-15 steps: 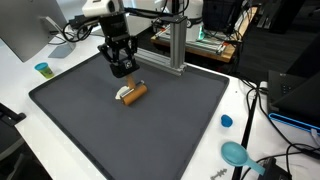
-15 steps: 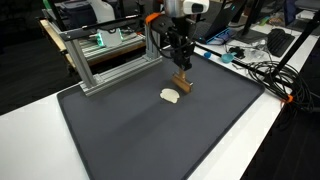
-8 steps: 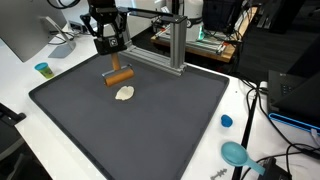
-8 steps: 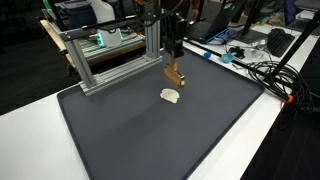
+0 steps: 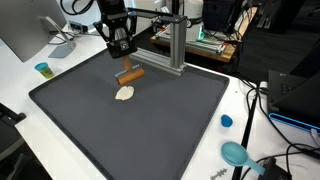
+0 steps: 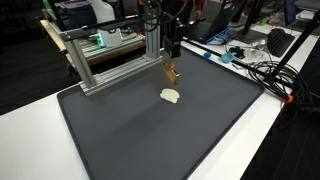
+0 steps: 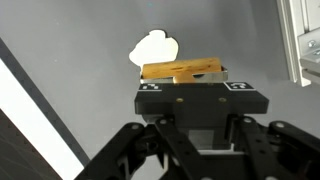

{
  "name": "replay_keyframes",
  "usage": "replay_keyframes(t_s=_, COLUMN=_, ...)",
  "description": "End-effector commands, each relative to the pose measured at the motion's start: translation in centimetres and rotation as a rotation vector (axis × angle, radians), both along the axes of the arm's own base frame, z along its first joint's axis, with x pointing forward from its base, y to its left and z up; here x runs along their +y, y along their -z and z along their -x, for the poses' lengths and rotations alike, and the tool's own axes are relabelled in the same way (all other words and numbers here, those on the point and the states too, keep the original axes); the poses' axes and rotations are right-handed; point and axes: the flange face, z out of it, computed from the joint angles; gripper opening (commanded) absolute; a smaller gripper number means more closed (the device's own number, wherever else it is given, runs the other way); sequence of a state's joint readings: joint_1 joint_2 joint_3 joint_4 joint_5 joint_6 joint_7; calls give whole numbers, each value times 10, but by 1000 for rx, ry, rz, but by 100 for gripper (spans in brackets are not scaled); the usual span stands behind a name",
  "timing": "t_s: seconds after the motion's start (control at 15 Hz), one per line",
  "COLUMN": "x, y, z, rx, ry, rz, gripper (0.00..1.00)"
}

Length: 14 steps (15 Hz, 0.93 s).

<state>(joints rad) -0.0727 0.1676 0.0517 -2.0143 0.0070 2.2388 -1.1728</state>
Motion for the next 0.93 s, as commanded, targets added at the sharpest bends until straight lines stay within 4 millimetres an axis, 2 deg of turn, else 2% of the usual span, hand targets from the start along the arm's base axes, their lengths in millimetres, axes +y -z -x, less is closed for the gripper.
replay_keyframes(t_s=0.0, x=4, y=1, z=-5, rx=-4, ry=172, rz=74, gripper=22)
replay_keyframes(t_s=0.4, x=15, y=19, z=-16, rx=48, ry=498, rz=173, gripper=22)
replay_keyframes(t_s=0.53, x=11, y=20, z=-24, rx=92, ry=607, rz=152, gripper=22)
replay_keyframes(t_s=0.67, x=2, y=12, z=-30, rx=95, ry=664, rz=113, gripper=22)
replay_keyframes(t_s=0.73, x=11, y=25, z=-19, rx=91, ry=605, rz=143, gripper=47)
replay_keyframes(t_s=0.8, x=8, y=23, z=-23, rx=85, ry=623, rz=133, gripper=47)
replay_keyframes(t_s=0.87, x=4, y=21, z=-25, rx=82, ry=633, rz=128, gripper=22)
